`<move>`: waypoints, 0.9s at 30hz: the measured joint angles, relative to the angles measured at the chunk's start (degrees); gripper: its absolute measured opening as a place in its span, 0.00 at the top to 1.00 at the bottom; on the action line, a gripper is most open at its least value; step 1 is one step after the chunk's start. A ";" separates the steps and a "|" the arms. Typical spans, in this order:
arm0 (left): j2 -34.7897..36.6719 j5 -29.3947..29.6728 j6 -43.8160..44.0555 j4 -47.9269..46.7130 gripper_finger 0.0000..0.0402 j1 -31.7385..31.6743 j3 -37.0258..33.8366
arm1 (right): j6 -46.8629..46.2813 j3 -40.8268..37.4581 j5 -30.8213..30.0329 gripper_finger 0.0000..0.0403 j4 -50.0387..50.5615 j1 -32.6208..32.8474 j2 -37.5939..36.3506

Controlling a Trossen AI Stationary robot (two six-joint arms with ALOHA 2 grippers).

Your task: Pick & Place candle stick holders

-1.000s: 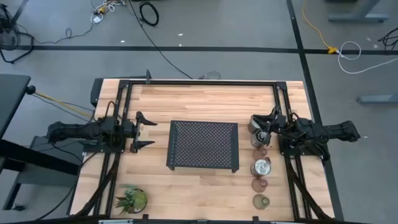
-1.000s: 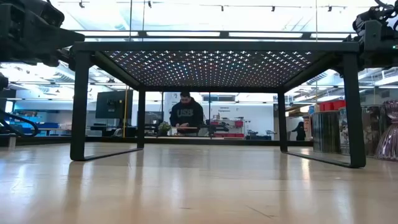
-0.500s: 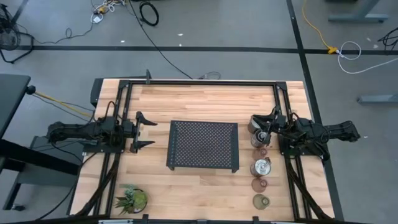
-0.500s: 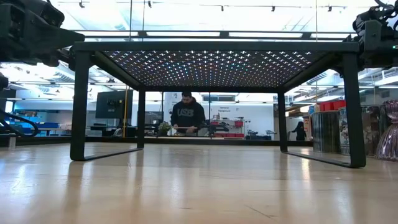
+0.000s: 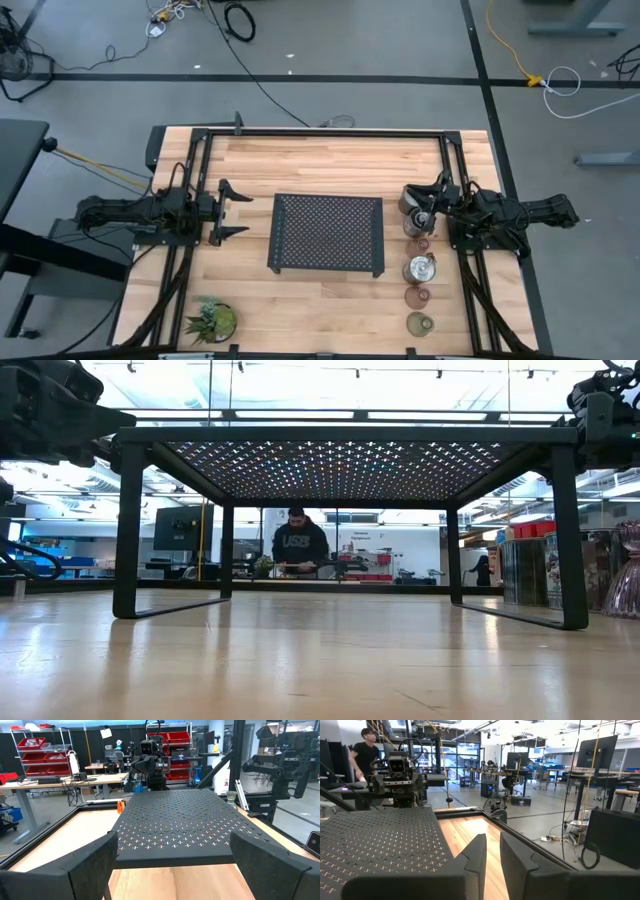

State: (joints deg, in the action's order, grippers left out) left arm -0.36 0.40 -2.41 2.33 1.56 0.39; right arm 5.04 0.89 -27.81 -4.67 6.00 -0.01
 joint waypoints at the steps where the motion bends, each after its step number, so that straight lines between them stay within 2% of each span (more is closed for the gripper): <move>1: 0.00 0.12 -0.85 0.00 0.04 0.00 0.01 | 0.00 0.02 0.00 0.85 0.02 0.00 0.00; 6: 0.00 8.34 -4.27 0.65 0.04 -0.10 0.00 | 0.00 0.00 0.00 0.85 0.02 0.00 0.00; 27: 0.00 9.66 9.92 3.97 0.04 -0.09 -0.01 | 0.03 0.02 -0.12 0.85 -0.24 0.00 0.00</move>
State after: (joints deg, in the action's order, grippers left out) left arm -0.36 10.06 7.51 6.30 1.48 0.38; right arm 5.07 0.91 -27.94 -4.90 6.00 -0.01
